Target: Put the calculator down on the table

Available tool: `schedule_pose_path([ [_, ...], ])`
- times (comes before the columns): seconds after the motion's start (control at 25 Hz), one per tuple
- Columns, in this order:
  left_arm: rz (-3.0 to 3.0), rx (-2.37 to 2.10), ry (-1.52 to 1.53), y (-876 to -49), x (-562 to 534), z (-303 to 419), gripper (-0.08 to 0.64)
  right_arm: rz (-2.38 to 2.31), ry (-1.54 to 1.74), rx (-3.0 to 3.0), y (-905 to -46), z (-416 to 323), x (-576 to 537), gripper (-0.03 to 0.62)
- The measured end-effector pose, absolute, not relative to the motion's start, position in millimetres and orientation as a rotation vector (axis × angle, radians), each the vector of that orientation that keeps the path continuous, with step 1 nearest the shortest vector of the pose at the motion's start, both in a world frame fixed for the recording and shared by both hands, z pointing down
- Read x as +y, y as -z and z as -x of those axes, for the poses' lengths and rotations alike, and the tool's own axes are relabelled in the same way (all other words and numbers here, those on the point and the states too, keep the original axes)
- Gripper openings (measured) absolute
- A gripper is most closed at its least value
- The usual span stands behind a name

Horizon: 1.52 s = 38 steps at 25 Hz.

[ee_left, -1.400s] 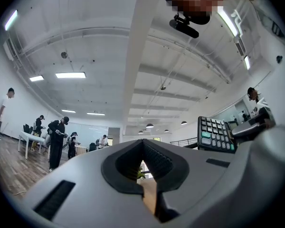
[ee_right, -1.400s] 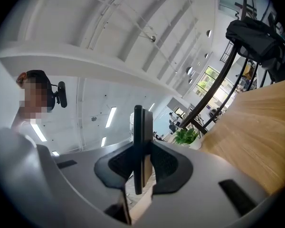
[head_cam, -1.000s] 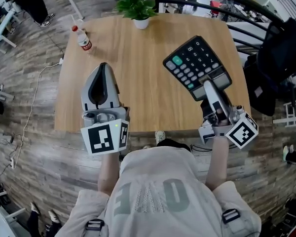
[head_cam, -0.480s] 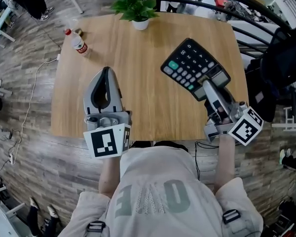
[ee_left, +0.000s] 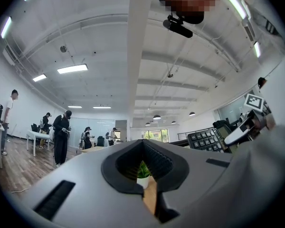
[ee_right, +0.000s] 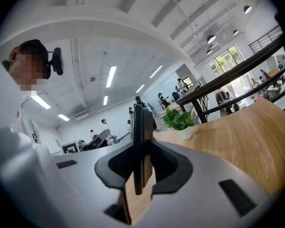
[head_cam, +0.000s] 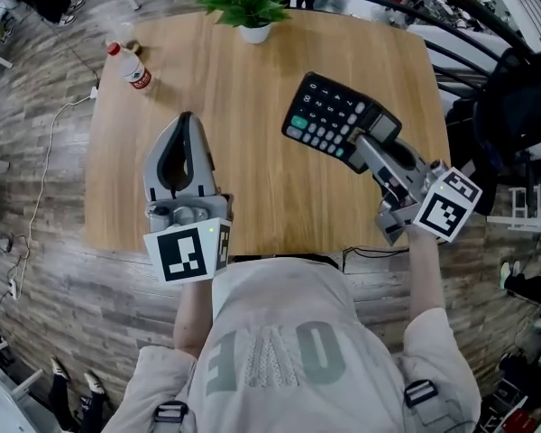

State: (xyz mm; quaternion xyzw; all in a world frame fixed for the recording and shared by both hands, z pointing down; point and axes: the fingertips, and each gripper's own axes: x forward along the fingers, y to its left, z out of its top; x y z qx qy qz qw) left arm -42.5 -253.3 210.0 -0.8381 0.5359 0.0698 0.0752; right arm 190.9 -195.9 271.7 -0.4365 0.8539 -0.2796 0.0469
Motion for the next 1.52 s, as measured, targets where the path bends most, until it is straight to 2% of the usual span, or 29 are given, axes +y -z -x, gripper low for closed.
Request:
schedule_pose_path([
  [0.4,2.534,1.713,-0.139,-243,-264,53,0.009,1.059,1.041,3.253,-306,-158,-240,0.087],
  [0.88,2.552,1.809,-0.104,-268,-285,75,0.009,0.075,1.384,3.992,-415,-104,-261,0.086],
  [1.12,2.554,1.965,0.014,-309,-283,77,0.009,-0.421,1.498,4.121,-476,-110,-256,0.086],
  [1.52,2.505,2.101,0.089,-344,-289,96,0.009,-0.700,1.620,4.092,-529,-105,-273,0.086],
])
